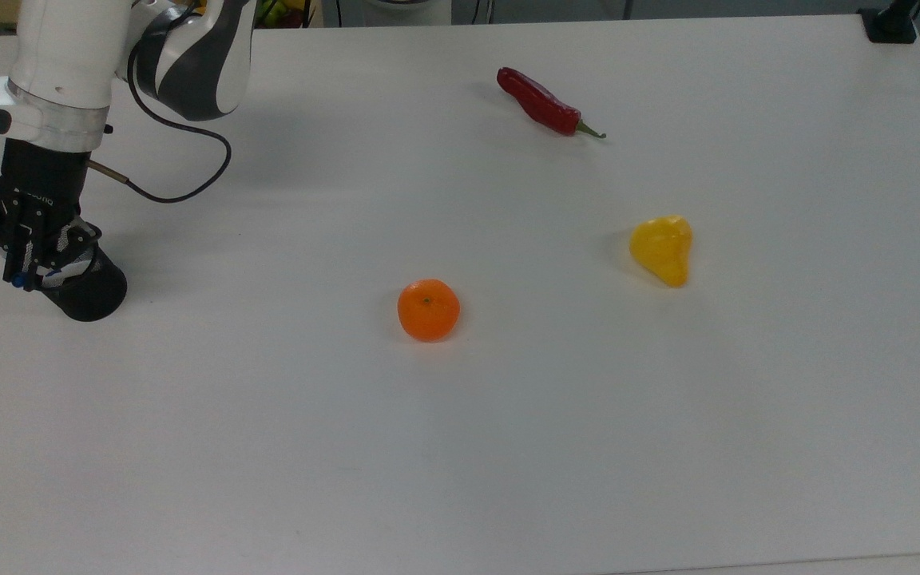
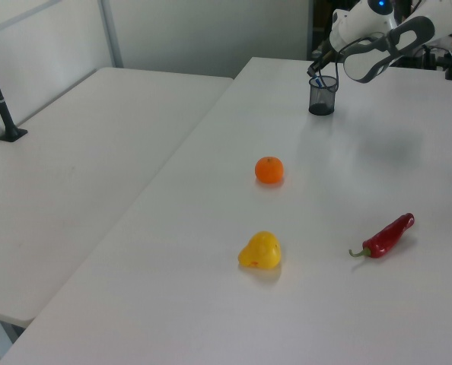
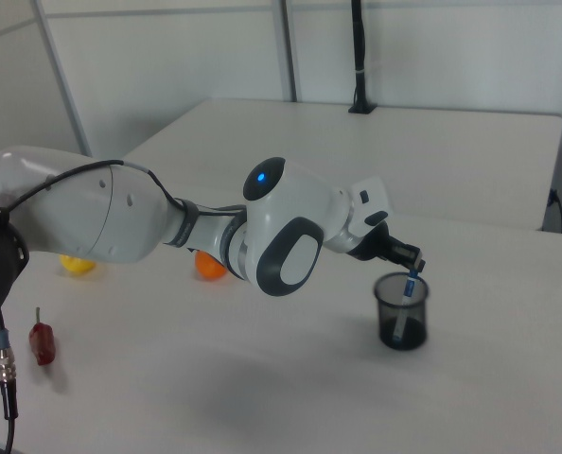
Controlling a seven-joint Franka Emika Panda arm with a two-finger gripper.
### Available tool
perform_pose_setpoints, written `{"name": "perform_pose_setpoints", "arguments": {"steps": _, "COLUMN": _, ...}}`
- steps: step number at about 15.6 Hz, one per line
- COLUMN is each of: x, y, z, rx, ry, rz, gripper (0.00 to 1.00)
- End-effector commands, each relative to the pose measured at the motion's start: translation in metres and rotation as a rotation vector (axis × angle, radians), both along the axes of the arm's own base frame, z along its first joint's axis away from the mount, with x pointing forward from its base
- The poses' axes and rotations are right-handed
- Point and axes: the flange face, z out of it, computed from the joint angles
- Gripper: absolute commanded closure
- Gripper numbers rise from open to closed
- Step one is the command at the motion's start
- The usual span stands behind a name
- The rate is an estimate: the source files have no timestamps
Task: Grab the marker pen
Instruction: 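Lift the white marker up out of the pen cup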
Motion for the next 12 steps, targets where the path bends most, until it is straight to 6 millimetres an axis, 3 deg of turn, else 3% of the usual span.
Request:
{"name": "perform_pose_setpoints", "arguments": {"steps": 1, "x": -0.001, "y": -0.009, "z": 0.005, "rx": -0.013, "ry": -0.019, "rz": -0.007, "gripper": 0.91}}
{"name": "perform_pose_setpoints", "arguments": {"steps": 3, "x": -0.002, "y": -0.010, "z": 0.009, "rx": -0.013, "ry": -0.027, "rz": -0.009, "gripper": 0.95}}
{"name": "perform_pose_setpoints", "arguments": {"steps": 8, "x": -0.007, "y": -0.013, "z": 0.048, "rx": 0.003, "ry": -0.090, "rz": -0.029, "gripper": 0.95}}
{"name": "perform_pose_setpoints", "arguments": {"steps": 12, "x": -0.019, "y": -0.009, "z": 0.107, "rx": 0.001, "ry": -0.165, "rz": -0.027, "gripper": 0.95}}
